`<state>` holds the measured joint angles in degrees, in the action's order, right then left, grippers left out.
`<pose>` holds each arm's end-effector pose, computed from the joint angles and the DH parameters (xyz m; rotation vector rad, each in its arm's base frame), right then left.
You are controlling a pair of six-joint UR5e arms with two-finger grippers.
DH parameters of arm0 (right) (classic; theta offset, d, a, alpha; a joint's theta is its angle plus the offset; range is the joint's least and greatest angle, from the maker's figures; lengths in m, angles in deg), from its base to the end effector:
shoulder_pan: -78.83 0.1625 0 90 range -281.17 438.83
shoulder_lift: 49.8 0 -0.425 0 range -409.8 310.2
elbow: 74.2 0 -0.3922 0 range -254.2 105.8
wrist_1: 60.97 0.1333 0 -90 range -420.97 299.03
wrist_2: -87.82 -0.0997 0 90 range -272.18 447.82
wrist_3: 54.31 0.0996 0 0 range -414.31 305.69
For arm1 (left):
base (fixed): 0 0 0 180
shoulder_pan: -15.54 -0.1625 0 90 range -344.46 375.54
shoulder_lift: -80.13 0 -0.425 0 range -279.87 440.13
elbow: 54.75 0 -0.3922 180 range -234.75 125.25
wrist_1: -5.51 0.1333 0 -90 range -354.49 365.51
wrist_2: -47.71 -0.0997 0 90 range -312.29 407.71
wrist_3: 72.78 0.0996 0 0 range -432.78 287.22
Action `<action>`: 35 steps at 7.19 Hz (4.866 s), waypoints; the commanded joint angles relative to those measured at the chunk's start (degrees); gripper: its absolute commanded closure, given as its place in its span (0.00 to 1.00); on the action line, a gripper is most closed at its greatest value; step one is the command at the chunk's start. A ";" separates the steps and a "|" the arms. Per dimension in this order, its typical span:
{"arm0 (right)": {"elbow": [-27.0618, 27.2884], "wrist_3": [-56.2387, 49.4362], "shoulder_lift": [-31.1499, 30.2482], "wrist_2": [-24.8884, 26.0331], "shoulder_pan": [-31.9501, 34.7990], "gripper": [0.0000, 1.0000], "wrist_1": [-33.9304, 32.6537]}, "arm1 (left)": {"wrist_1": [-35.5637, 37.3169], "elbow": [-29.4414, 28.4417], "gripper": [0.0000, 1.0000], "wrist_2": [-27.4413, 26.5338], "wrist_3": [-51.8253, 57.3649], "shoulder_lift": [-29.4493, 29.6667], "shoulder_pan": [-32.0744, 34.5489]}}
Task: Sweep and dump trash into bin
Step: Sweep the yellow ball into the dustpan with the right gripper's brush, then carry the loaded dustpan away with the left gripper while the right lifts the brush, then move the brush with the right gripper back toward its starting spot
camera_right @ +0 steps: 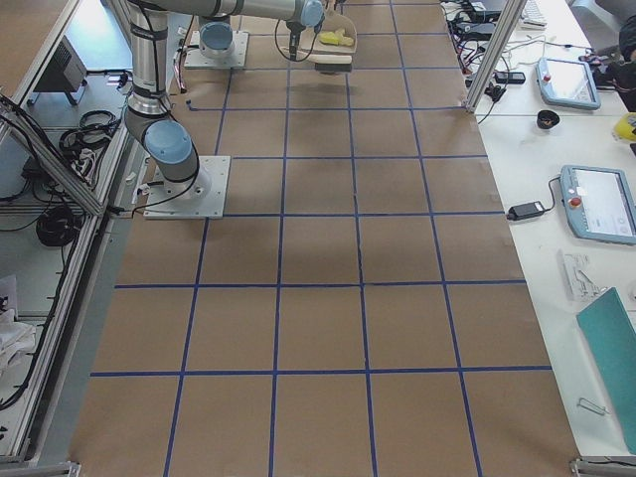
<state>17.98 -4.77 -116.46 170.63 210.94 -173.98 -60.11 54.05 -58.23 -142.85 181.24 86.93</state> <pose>0.5223 -0.3604 0.2807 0.2038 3.0732 0.1858 0.0629 -0.5189 0.2790 -1.9775 2.0511 -0.0492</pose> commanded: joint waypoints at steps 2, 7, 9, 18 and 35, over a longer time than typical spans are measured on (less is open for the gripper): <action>0.01 0.12 0.74 -0.02 0.08 1.00 -0.63 | 3.30 0.54 1.00 -1.10 0.19 0.75 -1.08; 0.10 0.29 3.11 -0.11 0.34 1.00 -3.01 | 10.60 3.43 1.00 -1.64 -2.87 4.79 -0.30; -0.16 1.52 3.99 -1.24 1.56 1.00 -5.89 | 10.96 3.35 1.00 -1.37 -5.60 5.58 4.07; -10.10 5.14 9.63 -1.61 1.23 1.00 -2.06 | -1.00 -3.55 1.00 3.72 -1.57 4.45 7.35; -2.45 -52.86 -7.70 10.34 -44.47 1.00 15.98 | -24.29 -53.57 1.00 8.04 41.84 22.44 -33.68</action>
<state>15.13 -54.32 -124.27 179.11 169.09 -157.91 -84.00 5.25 -49.92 -102.84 200.43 54.57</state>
